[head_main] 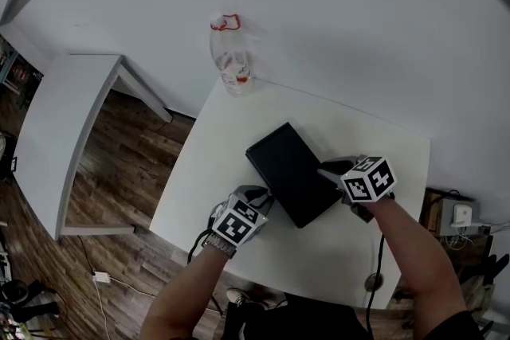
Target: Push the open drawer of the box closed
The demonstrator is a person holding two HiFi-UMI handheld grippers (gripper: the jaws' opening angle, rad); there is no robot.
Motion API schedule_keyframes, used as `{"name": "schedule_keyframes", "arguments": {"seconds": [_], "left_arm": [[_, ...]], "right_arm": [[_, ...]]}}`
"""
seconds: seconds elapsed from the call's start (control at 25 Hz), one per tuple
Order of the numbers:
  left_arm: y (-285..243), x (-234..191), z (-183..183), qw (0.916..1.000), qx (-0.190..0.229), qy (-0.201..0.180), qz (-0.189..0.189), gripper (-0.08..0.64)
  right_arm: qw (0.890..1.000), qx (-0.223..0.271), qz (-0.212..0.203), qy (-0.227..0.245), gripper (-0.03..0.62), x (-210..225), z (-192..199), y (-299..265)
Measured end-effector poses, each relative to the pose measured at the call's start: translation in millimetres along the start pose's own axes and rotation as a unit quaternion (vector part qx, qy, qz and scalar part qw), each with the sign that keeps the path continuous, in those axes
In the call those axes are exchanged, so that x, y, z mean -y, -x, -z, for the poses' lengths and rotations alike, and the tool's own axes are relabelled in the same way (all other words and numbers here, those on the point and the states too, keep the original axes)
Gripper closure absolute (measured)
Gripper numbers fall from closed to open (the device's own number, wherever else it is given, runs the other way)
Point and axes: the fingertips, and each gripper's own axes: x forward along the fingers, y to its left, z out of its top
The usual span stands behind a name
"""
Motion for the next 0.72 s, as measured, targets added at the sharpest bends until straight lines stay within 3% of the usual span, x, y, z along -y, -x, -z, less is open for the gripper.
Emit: {"name": "schedule_keyframes", "arguments": {"seconds": [0.32, 0.52, 0.72], "left_arm": [[-9.2, 2.1, 3.1, 0.9999, -0.009, -0.008, 0.013, 0.488], [-6.6, 1.6, -5.6, 0.9998, 0.007, -0.008, 0.017, 0.486], [0.0, -0.4, -1.9, 0.9998, 0.018, 0.005, -0.002, 0.479]], "right_arm": [[1.0, 0.003, -0.004, 0.001, 0.511, -0.3, 0.1, 0.7], [1.0, 0.002, -0.004, 0.001, 0.509, 0.6, 0.0, 0.1], [1.0, 0.001, -0.004, 0.003, 0.509, 0.8, 0.3, -0.1]]}}
